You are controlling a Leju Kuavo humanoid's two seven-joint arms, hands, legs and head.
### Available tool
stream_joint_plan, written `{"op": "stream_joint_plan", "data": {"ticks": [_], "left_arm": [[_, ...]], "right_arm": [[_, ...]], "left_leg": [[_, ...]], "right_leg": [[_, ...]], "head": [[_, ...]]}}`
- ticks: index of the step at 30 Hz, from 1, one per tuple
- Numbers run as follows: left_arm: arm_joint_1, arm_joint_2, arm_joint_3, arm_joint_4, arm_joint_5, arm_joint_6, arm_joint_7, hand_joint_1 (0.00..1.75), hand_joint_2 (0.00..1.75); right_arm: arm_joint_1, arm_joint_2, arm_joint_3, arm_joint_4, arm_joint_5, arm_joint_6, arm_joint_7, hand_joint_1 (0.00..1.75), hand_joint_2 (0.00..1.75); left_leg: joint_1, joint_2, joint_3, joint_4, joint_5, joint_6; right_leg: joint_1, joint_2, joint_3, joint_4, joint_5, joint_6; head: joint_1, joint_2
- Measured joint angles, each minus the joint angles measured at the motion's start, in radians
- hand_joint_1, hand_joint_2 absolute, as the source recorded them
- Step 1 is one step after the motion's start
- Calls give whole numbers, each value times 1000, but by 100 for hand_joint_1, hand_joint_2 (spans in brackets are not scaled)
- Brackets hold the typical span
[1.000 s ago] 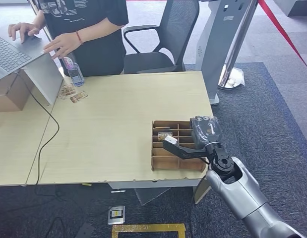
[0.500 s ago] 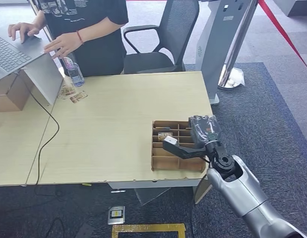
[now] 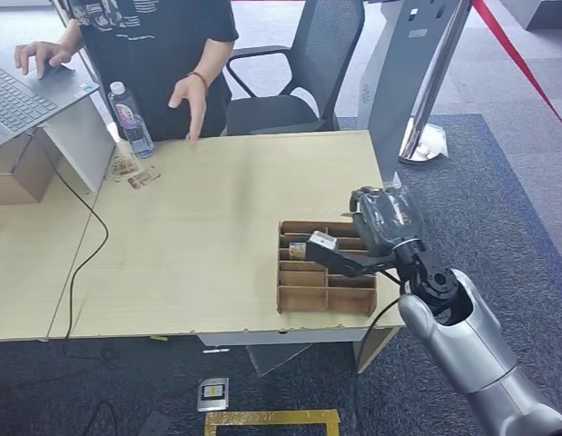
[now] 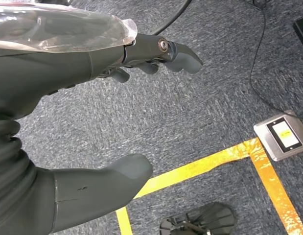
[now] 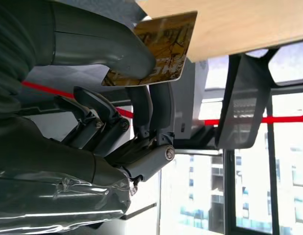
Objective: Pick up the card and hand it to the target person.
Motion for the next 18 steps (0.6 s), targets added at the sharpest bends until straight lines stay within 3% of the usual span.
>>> {"op": "stream_joint_plan", "data": {"ticks": [10, 18], "left_arm": [[8, 3, 0, 0, 12, 11, -12, 0, 175], [1, 2, 0, 0, -5, 6, -6, 0, 175]], "right_arm": [[9, -28, -44, -188, -17, -17, 24, 175, 175], [4, -29, -50, -211, 45, -53, 63, 175, 175]], "left_leg": [[0, 0, 0, 0, 0, 0], [0, 0, 0, 0, 0, 0]], "right_leg": [[0, 0, 0, 0, 0, 0], [0, 0, 0, 0, 0, 0]], "head": [[0, 0], [0, 0]]}}
